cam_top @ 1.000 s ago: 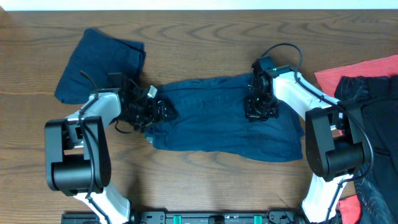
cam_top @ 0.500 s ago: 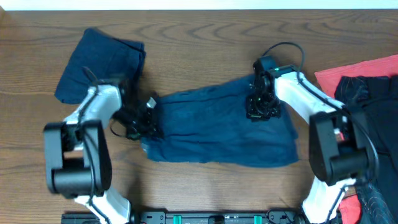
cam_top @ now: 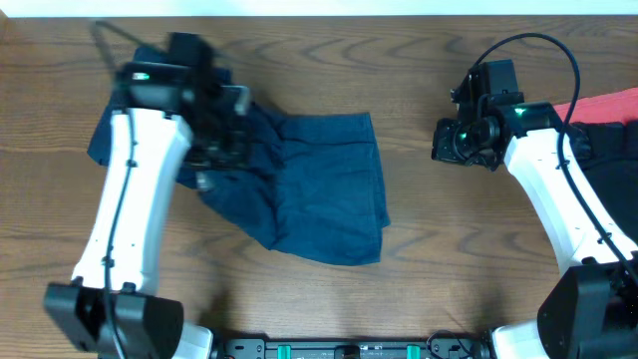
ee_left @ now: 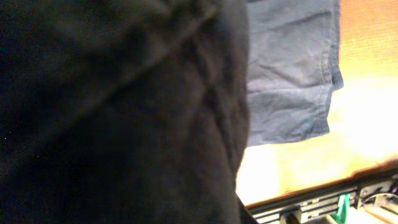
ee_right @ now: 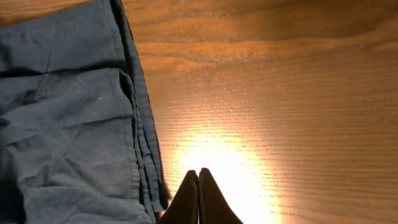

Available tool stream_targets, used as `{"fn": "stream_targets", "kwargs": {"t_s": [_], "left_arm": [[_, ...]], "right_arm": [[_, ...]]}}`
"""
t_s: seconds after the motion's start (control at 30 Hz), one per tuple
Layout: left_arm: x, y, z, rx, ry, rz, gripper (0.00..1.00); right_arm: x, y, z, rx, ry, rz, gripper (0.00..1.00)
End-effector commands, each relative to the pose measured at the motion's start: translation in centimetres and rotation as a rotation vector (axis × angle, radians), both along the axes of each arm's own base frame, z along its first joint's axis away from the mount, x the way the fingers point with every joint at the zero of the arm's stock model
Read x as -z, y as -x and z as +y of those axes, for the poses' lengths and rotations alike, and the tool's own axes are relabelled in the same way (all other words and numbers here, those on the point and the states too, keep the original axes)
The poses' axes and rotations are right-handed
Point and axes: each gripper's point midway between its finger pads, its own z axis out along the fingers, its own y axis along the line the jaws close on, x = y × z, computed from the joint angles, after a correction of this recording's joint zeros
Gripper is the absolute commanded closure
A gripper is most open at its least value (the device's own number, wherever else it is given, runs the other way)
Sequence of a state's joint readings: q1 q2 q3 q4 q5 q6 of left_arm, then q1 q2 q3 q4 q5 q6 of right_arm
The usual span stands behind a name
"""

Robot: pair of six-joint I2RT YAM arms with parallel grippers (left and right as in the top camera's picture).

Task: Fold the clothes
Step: 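Fold the shorts' left half rightward over the middle with the left gripper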

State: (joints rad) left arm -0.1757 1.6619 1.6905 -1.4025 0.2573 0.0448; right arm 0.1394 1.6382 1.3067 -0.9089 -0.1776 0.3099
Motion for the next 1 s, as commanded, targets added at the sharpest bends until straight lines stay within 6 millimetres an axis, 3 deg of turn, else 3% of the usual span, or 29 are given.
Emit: {"fn": "stream_targets", "kwargs": {"t_s": [0.0, 0.23, 0.47, 0.5, 0.57, 0.63, 0.77, 0.97], "left_arm": [[2.3, 0.4, -3.4, 0.004, -0.011, 0.052, 0.93], [7.3, -0.9, -8.8, -0.092, -0.037, 0.085, 0.88], [11.8, -1.5, -11.9, -0.174, -0.037, 0.145, 0.83], [12.1, -1.5, -12.5, -0.180, -0.024, 0.149, 0.77], [12.4, -1.7, -13.7, -0.183, 0.014, 0.154, 0.50], [12.1, -1.7, -15.6, -0.152, 0.084, 0.153, 0.32], [11.6, -1.6, -16.4, -0.075, 0.108, 0.135, 0.08], [8.9, -1.1, -13.4, 0.004, 0.073, 0.154, 0.07]], "right_arm": [[0.4, 0.3, -0.1, 0.012, 0.004, 0.022, 0.98], [2.1, 0.9, 0.3, -0.001, 0.014, 0.084, 0.99], [7.2, 2.5, 1.2, -0.029, 0.015, 0.207, 0.99], [8.0, 2.9, 1.3, -0.035, 0.017, 0.227, 0.99], [9.1, 3.3, 1.5, -0.041, 0.023, 0.257, 0.99], [10.0, 3.6, 1.5, -0.043, 0.027, 0.280, 0.99], [9.9, 3.3, 1.4, -0.040, 0.029, 0.268, 0.99], [9.6, 3.1, 1.0, -0.056, 0.023, 0.255, 0.99]]}}
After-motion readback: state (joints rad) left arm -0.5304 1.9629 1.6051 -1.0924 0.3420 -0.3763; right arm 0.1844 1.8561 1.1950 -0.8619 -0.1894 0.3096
